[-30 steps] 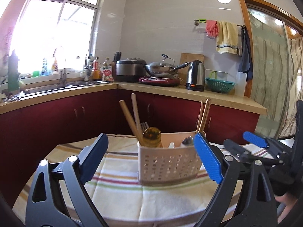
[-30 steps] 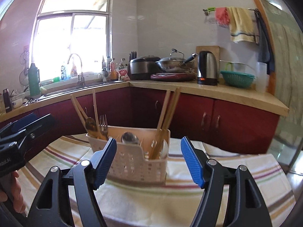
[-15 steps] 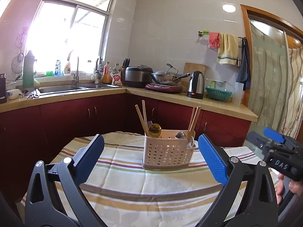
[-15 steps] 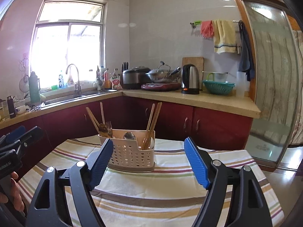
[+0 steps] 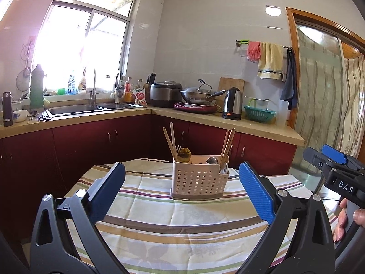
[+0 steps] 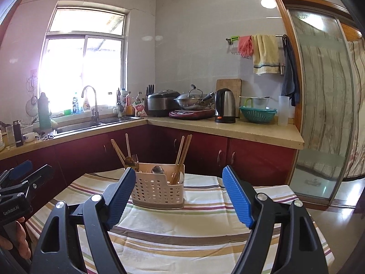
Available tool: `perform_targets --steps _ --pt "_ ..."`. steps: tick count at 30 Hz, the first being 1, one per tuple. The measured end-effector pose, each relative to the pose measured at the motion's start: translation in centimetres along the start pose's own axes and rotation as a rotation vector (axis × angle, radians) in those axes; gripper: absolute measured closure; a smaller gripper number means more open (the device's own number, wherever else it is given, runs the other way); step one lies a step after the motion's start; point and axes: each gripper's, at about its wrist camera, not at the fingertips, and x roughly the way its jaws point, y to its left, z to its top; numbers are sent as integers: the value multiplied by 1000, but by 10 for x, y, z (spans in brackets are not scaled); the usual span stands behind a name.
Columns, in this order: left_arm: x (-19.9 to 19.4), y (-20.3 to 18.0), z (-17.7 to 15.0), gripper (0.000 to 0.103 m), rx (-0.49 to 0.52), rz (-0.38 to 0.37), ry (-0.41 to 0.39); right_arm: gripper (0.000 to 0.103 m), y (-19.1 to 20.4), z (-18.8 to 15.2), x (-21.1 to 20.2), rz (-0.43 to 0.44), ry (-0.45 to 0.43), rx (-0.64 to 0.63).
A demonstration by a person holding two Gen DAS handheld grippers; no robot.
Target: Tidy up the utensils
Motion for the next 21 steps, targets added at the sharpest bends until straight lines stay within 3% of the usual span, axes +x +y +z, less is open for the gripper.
perform_targets --steps 21 --pt "-5 2 -3 6 -8 1 -1 26 4 -2 -4 1 -12 -4"
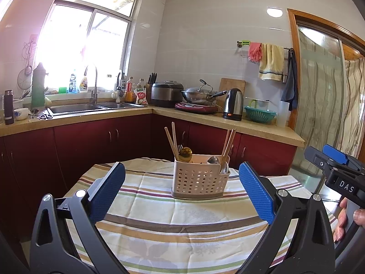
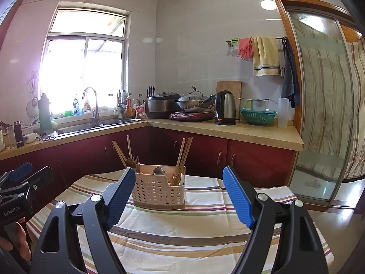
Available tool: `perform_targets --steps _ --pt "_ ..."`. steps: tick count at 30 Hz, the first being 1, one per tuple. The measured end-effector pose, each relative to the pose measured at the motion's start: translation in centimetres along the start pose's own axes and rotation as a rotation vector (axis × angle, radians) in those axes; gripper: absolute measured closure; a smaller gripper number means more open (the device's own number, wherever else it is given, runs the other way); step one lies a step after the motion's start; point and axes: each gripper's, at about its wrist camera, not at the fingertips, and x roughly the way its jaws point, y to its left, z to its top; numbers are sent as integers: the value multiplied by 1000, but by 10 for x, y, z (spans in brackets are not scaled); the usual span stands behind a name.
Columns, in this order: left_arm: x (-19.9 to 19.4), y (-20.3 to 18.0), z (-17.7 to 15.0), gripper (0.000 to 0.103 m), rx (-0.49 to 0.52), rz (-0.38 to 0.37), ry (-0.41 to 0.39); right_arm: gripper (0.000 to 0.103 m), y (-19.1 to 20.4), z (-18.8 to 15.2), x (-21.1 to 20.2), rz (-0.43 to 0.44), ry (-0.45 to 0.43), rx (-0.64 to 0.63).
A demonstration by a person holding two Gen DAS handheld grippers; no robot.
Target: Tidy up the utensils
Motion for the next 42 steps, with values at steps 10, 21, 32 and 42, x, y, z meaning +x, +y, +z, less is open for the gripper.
perform_targets --steps 10,21,32,42 --pt "-1 2 1 4 1 33 7 26 2 -1 0 1 2 -1" --pt "4 3 2 4 -15 24 37 26 3 -2 0 3 8 -3" --pt "9 4 1 4 -1 24 62 26 2 -5 4 3 17 -5" --pt "34 15 -6 4 -16 91 85 24 -11 -15 22 -17 55 14"
